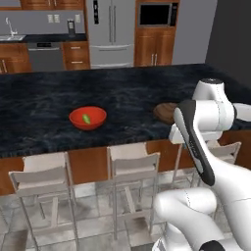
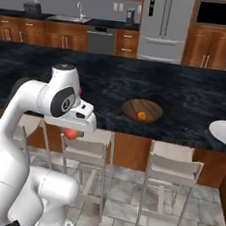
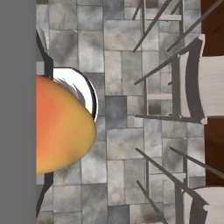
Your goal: Take the fruits from the plate on the dining counter and place two fruits in each bowl.
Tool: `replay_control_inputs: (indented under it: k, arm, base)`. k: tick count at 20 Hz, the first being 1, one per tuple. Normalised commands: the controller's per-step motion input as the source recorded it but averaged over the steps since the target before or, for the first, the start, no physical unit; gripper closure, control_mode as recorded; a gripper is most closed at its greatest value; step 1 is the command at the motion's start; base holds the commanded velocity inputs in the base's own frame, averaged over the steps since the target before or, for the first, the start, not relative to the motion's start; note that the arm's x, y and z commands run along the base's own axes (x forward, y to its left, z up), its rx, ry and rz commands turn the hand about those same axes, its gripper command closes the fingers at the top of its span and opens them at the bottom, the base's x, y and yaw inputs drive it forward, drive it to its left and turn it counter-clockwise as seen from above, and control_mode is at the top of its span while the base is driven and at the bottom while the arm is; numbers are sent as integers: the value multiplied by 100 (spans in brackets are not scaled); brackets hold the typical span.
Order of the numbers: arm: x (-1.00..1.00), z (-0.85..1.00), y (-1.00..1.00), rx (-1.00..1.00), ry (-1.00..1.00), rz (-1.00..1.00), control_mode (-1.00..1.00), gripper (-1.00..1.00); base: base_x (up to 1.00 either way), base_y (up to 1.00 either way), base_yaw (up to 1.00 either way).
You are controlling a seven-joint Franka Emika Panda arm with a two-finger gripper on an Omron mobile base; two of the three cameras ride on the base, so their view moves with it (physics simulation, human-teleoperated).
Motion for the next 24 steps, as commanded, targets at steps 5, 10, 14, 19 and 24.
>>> replay_control_inputs:
  k: [5,10,14,19,24]
  arm:
    - [0,0,0,0,0,0,100,100]
    - [0,0,0,0,0,0,100,100]
    - [0,0,0,0,0,0,100,100]
    - [0,0,0,0,0,0,100,100]
    - [0,0,0,0,0,0,100,100]
  base:
    - [16,100,3]
    - [52,100,0]
    - [54,26,0]
    - [48,-16,0]
    - [39,-31,0]
